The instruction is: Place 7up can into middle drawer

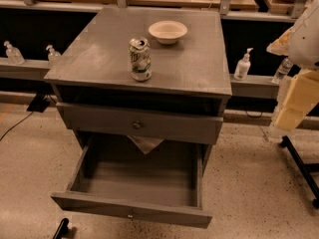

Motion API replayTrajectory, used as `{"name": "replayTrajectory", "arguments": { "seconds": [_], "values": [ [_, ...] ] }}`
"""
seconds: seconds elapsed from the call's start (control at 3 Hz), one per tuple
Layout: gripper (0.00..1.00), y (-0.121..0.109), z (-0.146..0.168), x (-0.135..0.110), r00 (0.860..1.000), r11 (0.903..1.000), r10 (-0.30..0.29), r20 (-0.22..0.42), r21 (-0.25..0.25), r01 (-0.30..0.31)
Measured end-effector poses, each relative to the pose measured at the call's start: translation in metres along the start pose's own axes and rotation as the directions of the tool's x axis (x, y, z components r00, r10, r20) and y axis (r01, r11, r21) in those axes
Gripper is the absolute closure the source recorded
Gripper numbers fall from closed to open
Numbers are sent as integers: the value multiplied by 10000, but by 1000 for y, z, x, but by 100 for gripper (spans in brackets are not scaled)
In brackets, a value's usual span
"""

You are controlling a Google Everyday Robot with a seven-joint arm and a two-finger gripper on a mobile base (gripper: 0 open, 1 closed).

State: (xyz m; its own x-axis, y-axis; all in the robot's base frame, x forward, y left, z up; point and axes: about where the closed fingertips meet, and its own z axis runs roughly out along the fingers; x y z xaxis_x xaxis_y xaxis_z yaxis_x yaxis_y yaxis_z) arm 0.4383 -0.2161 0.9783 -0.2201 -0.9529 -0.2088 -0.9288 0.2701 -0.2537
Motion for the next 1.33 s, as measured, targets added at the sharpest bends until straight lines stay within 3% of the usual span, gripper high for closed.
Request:
{"name": "replayTrajectory", "arguments": {
  "seconds": [0.33,0.67,1.0,1.33],
  "values": [
    [0,0,0,0,10000,10000,0,1,2,0],
    [0,-35,20,-34,9953,9980,-582,779,291,561],
    [0,-71,43,-92,9723,9884,-1475,1813,620,1384],
    [0,-119,66,-163,9152,9829,-1812,3599,966,1567]
  ]
}}
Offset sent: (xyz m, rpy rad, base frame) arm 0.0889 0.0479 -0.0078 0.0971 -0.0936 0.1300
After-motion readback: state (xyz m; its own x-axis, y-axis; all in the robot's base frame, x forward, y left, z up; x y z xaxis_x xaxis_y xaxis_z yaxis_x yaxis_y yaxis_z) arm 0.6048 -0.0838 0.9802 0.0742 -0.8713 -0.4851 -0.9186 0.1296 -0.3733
